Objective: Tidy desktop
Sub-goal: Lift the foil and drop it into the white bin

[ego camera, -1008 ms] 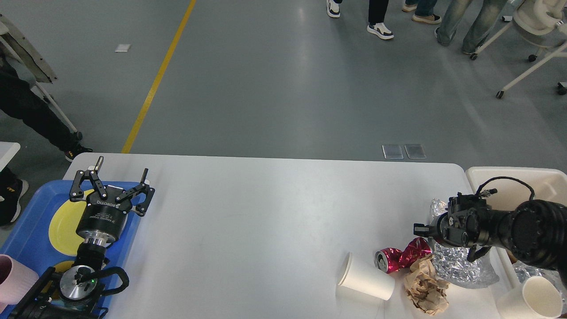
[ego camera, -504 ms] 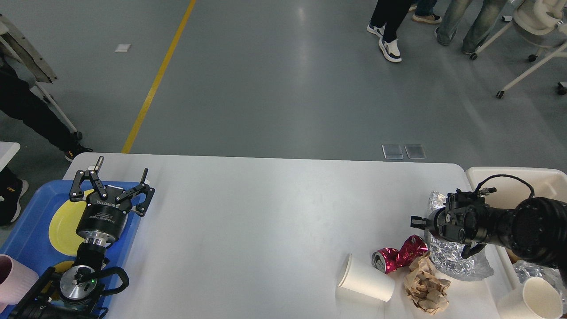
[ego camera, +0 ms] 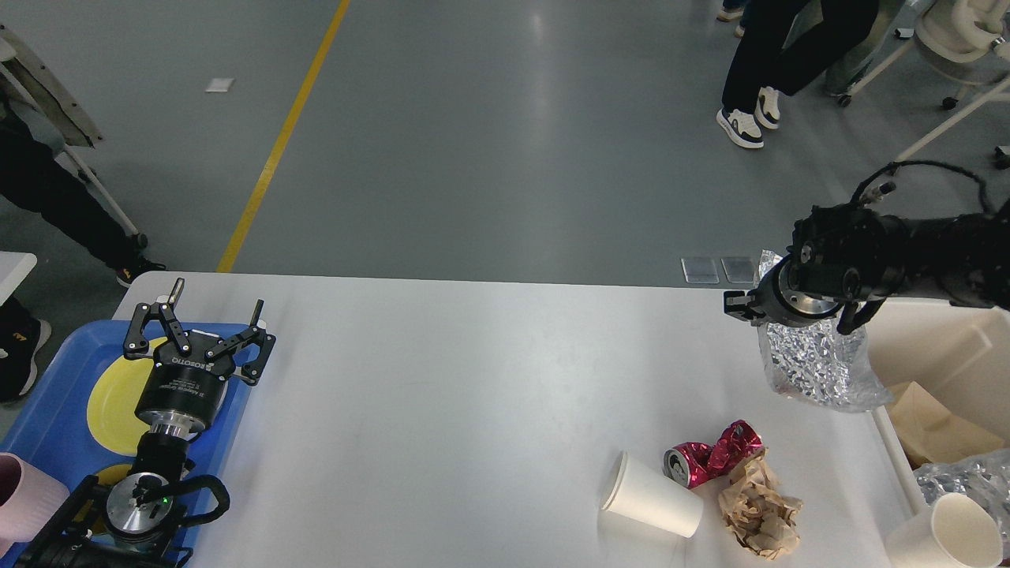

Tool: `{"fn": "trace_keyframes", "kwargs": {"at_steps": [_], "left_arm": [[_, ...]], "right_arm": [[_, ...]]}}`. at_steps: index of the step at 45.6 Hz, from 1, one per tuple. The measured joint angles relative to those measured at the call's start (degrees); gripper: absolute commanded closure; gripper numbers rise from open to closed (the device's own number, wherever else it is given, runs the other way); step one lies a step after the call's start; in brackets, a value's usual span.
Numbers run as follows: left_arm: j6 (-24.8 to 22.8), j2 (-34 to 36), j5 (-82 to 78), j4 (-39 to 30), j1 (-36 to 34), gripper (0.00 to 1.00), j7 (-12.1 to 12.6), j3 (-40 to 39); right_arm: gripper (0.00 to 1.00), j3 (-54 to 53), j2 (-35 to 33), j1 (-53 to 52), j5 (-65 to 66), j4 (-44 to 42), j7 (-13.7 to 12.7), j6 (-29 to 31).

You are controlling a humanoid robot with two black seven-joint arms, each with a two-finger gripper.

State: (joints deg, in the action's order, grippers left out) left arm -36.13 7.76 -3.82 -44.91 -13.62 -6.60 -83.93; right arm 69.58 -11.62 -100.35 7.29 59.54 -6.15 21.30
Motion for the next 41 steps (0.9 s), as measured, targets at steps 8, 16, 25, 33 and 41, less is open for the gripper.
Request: {"fn": "trace_keyframes", "kwargs": {"at_steps": [8, 16, 25, 33, 41], "left_arm": [[0.0, 0.0, 0.0, 0.0, 0.0, 0.03, 0.0, 0.0], [0.0, 0.0, 0.0, 0.0, 0.0, 0.03, 0.0, 0.0], [0.0, 0.0, 0.0, 0.0, 0.0, 0.03, 0.0, 0.0], [0.0, 0.0, 0.0, 0.0, 0.0, 0.03, 0.0, 0.0], [0.0, 0.0, 0.0, 0.0, 0.0, 0.03, 0.0, 0.0]], "right_arm": [[1.0, 1.4, 0.2, -18.3, -1.6, 10.3, 0.1, 13.4], [1.0, 2.0, -2.1, -33.7, -6.7, 18.8, 0.4, 26.0], [1.0, 7.6, -3.8, -43.8, -13.6, 24.7, 0.8, 28.9], [1.0, 13.3, -4.0, -44.8, -14.7, 25.0, 1.5, 26.2], [1.0, 20.4, -5.6, -43.3, -14.8, 24.4, 1.8, 18.2]]}}
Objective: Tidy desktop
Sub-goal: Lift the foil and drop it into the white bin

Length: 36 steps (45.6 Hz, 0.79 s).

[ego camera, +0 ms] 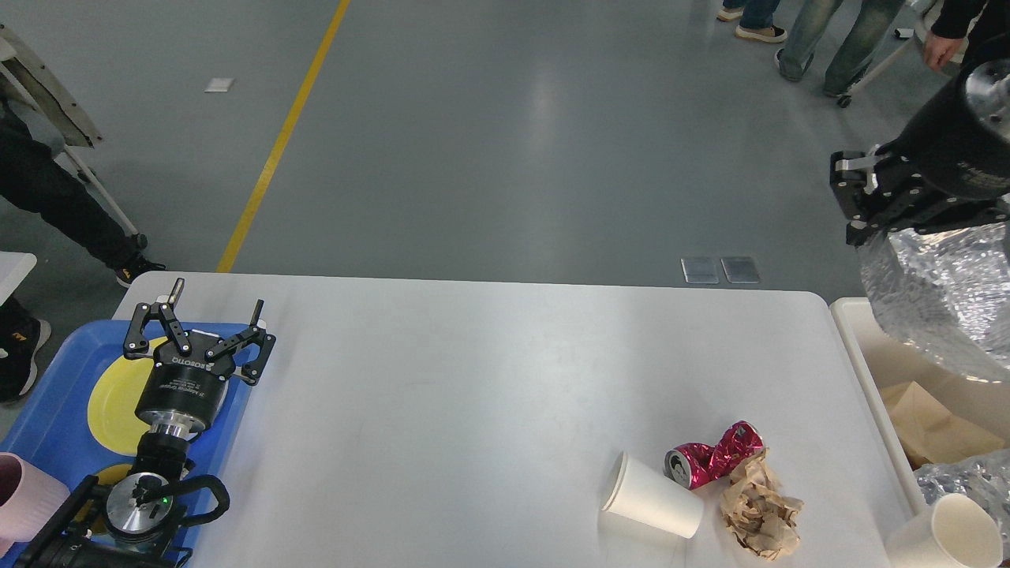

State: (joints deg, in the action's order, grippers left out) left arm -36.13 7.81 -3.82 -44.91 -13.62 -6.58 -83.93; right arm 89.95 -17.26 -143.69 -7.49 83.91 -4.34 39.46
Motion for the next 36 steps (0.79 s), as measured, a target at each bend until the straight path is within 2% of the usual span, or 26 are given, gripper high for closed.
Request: {"fn": "trace_keyframes", "kwargs": {"at_steps": [4, 10, 20, 24, 28, 36], "left_arm": [[0.0, 0.0, 0.0, 0.0, 0.0, 0.03, 0.0, 0.0], [0.0, 0.0, 0.0, 0.0, 0.0, 0.03, 0.0, 0.0], [0.0, 0.0, 0.0, 0.0, 0.0, 0.03, 0.0, 0.0], [0.0, 0.0, 0.0, 0.0, 0.0, 0.03, 0.0, 0.0], [0.0, 0.0, 0.0, 0.0, 0.0, 0.03, 0.0, 0.0], [0.0, 0.0, 0.0, 0.0, 0.0, 0.03, 0.0, 0.0]], "right_arm": [[1.0, 2.3, -3.9, 3.7, 0.0, -1.6, -0.3, -5.5], [1.0, 2.3, -13.0, 15.2, 0.5, -9.7, -0.7, -12.7], [1.0, -6.6, -19.6, 44.8, 0.6, -29.9, -0.8, -24.1], [1.0, -12.3, -20.3, 57.2, 0.6, -39.5, -0.8, -28.0], [1.0, -18.9, -19.5, 72.6, 0.3, -53.1, -0.5, -30.2], [1.0, -31.7, -11.0, 98.0, 0.0, -79.3, -0.3, -31.0]]}}
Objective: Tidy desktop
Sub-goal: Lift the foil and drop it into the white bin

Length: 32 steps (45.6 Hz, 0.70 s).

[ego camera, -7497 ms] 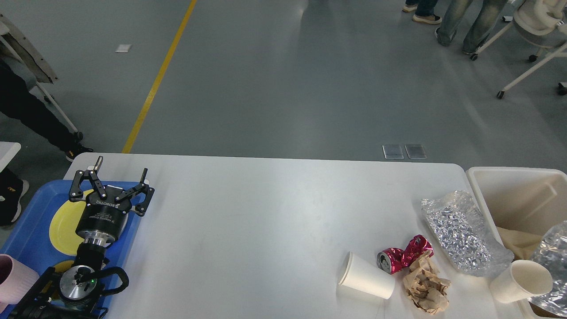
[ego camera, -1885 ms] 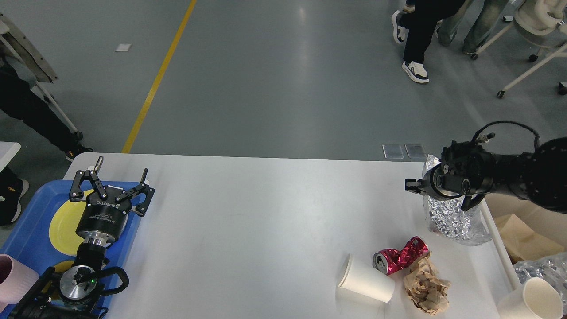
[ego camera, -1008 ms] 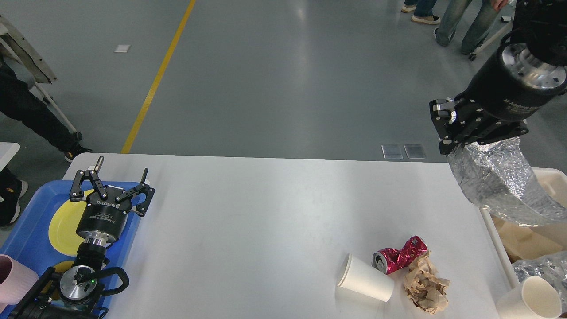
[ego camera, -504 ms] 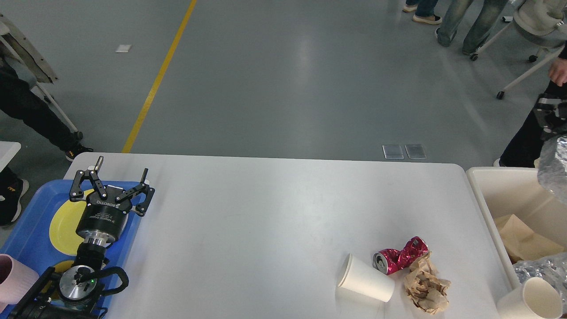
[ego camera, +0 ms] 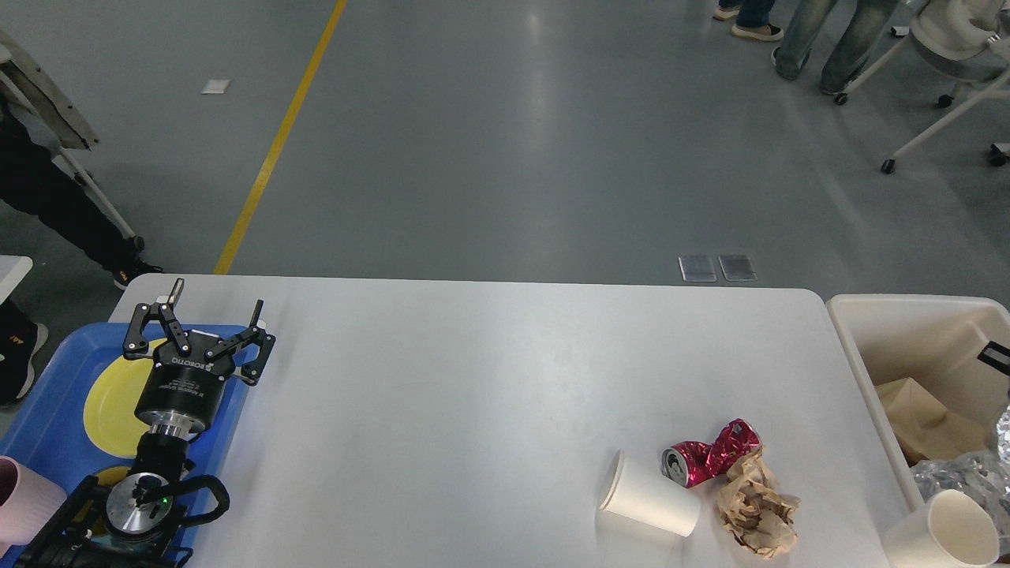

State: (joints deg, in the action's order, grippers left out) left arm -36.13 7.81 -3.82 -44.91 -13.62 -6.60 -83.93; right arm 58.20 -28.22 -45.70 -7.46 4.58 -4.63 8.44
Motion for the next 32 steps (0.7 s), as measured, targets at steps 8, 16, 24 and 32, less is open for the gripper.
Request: {"fn": "trace_keyframes", "kwargs": {"at_steps": [8, 16, 24, 32], "left_arm": [[0.0, 0.0, 0.0, 0.0, 0.0, 0.03, 0.0, 0.0], [0.0, 0.0, 0.0, 0.0, 0.0, 0.03, 0.0, 0.0], [0.0, 0.0, 0.0, 0.0, 0.0, 0.03, 0.0, 0.0], [0.0, 0.0, 0.0, 0.0, 0.0, 0.03, 0.0, 0.0]], "right_arm": [[1.0, -3.6, 4.9, 9.0, 0.0, -8.2, 0.0, -3.6], [1.0, -4.1, 6.6, 11.4, 0.0, -8.4, -0.4, -6.1], [1.0, -4.1, 7.6, 13.0, 0.0, -8.5, -0.5, -6.4], [0.17, -4.1, 8.0, 14.0, 0.0, -8.7, -0.5, -7.8]]}}
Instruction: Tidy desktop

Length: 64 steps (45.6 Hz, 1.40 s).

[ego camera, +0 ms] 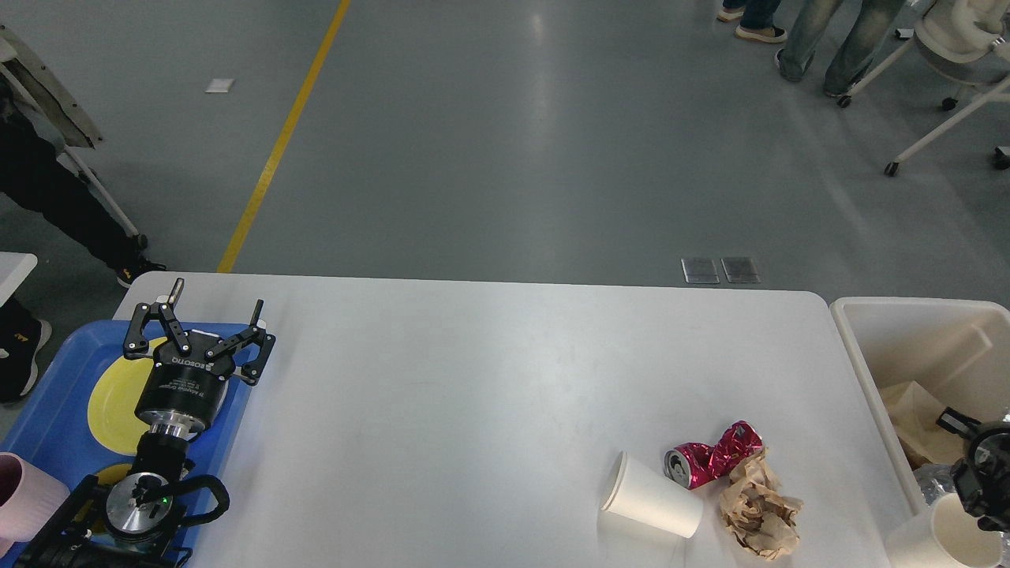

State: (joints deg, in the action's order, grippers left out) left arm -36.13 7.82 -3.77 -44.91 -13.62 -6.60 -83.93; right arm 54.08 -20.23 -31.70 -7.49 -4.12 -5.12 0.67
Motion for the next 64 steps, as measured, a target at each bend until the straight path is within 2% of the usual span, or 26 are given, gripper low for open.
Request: {"fn": "trace_keyframes", "kwargs": {"at_steps": [3, 11, 14, 19, 23, 27, 31, 40, 47, 54, 60, 64], "left_arm": [[0.0, 0.0, 0.0, 0.0, 0.0, 0.03, 0.0, 0.0], [0.0, 0.0, 0.0, 0.0, 0.0, 0.03, 0.0, 0.0], [0.0, 0.0, 0.0, 0.0, 0.0, 0.03, 0.0, 0.0], [0.0, 0.0, 0.0, 0.0, 0.0, 0.03, 0.0, 0.0], [0.0, 0.0, 0.0, 0.0, 0.0, 0.03, 0.0, 0.0], [0.0, 0.0, 0.0, 0.0, 0.0, 0.03, 0.0, 0.0], [0.0, 0.0, 0.0, 0.0, 0.0, 0.03, 0.0, 0.0], [0.0, -0.1, -0.1, 0.0, 0.0, 0.03, 0.0, 0.0], [0.0, -0.1, -0.1, 0.0, 0.0, 0.03, 0.0, 0.0], [0.0, -0.1, -0.1, 0.0, 0.0, 0.03, 0.0, 0.0], [0.0, 0.0, -0.1, 0.0, 0.0, 0.03, 0.0, 0.0], [0.0, 0.0, -0.1, 0.0, 0.0, 0.03, 0.0, 0.0]], "right_arm": [[0.08, 0.0, 0.1, 0.1, 0.0, -0.1, 0.1, -2.2], [0.07, 0.0, 0.8, 0.7, -0.1, 0.1, 0.3, -4.9], [0.02, 0.0, 0.9, 0.7, -0.1, 0.2, 0.4, -5.0], [0.0, 0.0, 0.5, -0.3, -0.1, 0.6, 0.6, -5.0], [0.0, 0.0, -0.5, -3.3, 0.0, 2.7, 0.7, -4.8], [0.0, 0.2, -3.7, -10.3, 1.0, 8.9, 0.7, -3.4], [0.0, 1.7, -6.4, -20.1, 3.8, 18.4, 0.4, -0.4], [0.0, 11.1, -8.3, -44.1, 12.3, 40.0, -0.1, 12.7], [0.0, 18.7, -3.2, -59.6, 12.7, 51.8, -0.1, 25.5], [0.0, 21.0, 0.0, -74.5, 12.4, 62.8, -0.2, 38.6], [0.0, 21.7, 0.2, -89.4, 11.9, 78.0, -0.2, 44.0], [0.0, 22.2, 0.2, -97.2, 11.8, 86.6, -0.2, 44.8]]}}
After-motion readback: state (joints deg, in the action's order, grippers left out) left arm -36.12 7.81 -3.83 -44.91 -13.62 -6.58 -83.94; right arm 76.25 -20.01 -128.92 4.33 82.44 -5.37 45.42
